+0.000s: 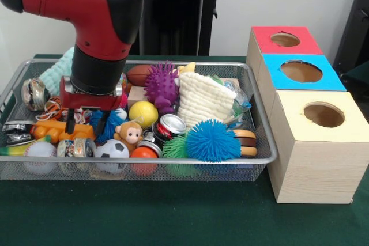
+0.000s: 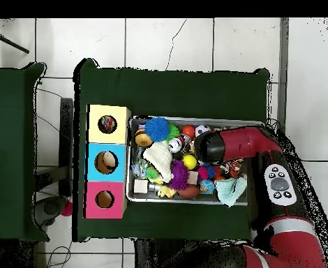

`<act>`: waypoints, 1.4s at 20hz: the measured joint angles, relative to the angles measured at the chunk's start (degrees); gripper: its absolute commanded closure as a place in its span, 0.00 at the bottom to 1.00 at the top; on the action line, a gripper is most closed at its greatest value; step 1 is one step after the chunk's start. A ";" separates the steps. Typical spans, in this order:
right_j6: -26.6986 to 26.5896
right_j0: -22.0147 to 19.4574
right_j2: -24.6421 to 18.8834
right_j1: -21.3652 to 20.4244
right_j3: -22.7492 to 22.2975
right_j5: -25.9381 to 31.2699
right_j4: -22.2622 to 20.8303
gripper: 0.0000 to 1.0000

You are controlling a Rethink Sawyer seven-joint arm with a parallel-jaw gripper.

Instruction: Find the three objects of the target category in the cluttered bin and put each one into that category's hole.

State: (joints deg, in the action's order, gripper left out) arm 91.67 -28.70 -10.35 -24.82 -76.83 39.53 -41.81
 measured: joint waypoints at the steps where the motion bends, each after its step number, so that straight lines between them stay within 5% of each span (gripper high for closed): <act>1: 0.00 0.00 -0.02 0.00 0.00 0.14 0.00 0.00; 28: 0.00 0.07 -0.26 -0.39 0.01 6.22 -0.07 0.00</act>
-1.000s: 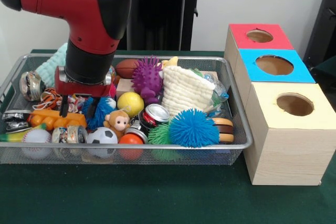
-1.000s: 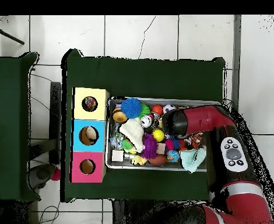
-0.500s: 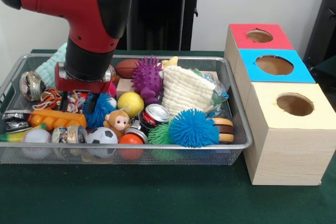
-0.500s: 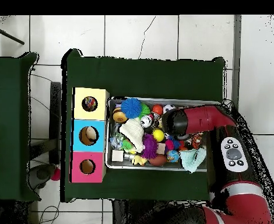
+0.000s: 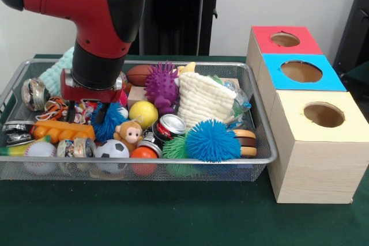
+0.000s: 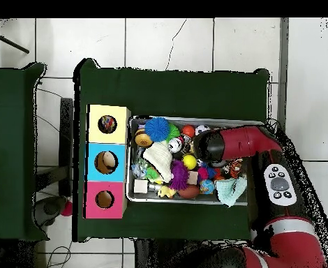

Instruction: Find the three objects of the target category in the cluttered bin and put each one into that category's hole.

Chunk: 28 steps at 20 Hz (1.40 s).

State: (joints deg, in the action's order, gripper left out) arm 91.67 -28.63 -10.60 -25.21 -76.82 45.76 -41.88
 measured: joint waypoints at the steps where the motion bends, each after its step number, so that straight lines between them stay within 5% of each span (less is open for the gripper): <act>1: 0.00 0.00 -0.01 0.02 0.00 -0.01 -0.09 0.00; 28: 0.00 1.04 0.30 0.97 0.08 4.13 -5.04 0.00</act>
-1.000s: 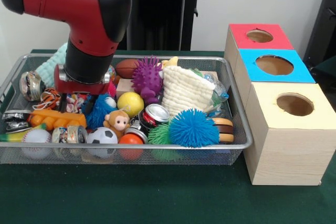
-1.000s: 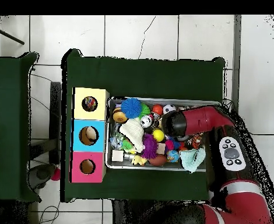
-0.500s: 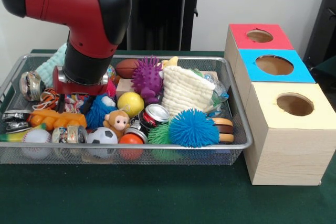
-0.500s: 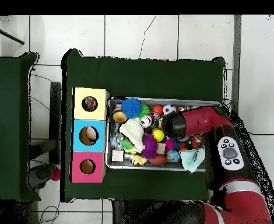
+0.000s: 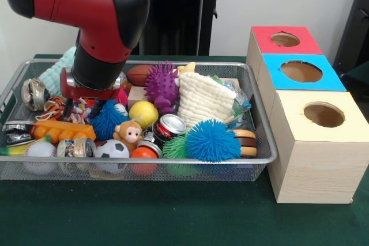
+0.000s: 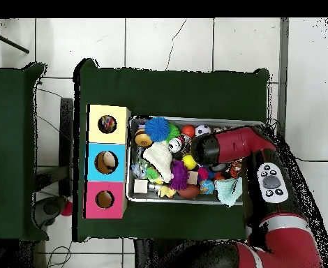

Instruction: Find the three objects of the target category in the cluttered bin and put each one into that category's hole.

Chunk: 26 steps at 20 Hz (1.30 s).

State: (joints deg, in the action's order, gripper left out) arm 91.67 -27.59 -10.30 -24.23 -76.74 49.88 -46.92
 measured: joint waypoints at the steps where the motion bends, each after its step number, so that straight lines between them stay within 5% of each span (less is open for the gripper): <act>1: 0.00 0.13 0.00 -0.05 -0.01 0.70 0.01 0.00; 4: 0.00 0.35 0.00 -0.32 -0.01 2.75 0.01 0.00; 5: 0.00 0.31 0.01 -0.70 -0.03 4.05 0.00 1.00; 24: -0.05 -1.64 -3.20 -4.48 -0.22 5.15 1.15 1.00; 25: -0.05 -1.80 -3.66 -5.30 -0.23 5.16 1.59 0.00; 26: -0.05 -1.85 -3.78 -5.40 -0.24 5.16 1.71 0.00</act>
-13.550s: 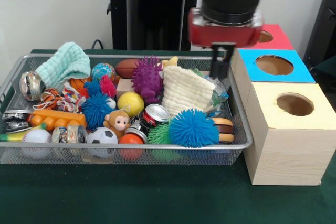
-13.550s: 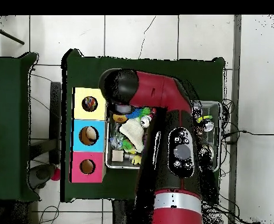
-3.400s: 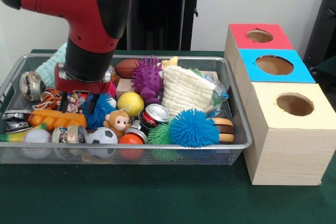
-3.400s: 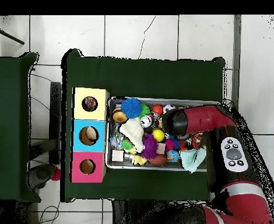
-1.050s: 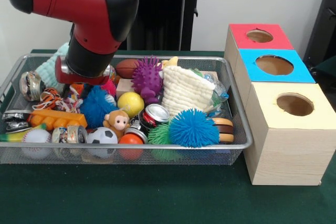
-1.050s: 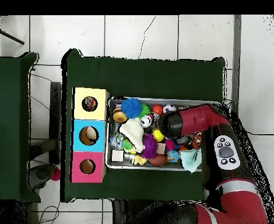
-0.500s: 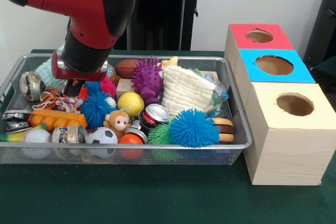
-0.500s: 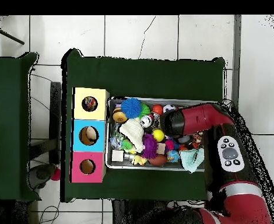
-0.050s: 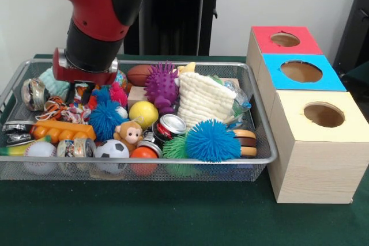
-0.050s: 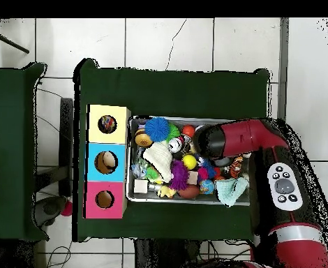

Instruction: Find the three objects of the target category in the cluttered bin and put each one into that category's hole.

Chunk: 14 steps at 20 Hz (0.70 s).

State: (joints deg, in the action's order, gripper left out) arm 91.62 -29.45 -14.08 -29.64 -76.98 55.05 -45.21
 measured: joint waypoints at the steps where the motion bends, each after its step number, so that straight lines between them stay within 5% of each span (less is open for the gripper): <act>1: 0.00 -0.05 -0.12 -0.11 -0.01 0.00 0.12 0.00; 14: 0.00 -0.71 -2.18 -0.85 -0.14 0.00 0.93 0.00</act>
State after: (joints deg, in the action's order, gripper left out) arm 91.62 -30.15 -16.26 -30.49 -77.12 55.05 -44.29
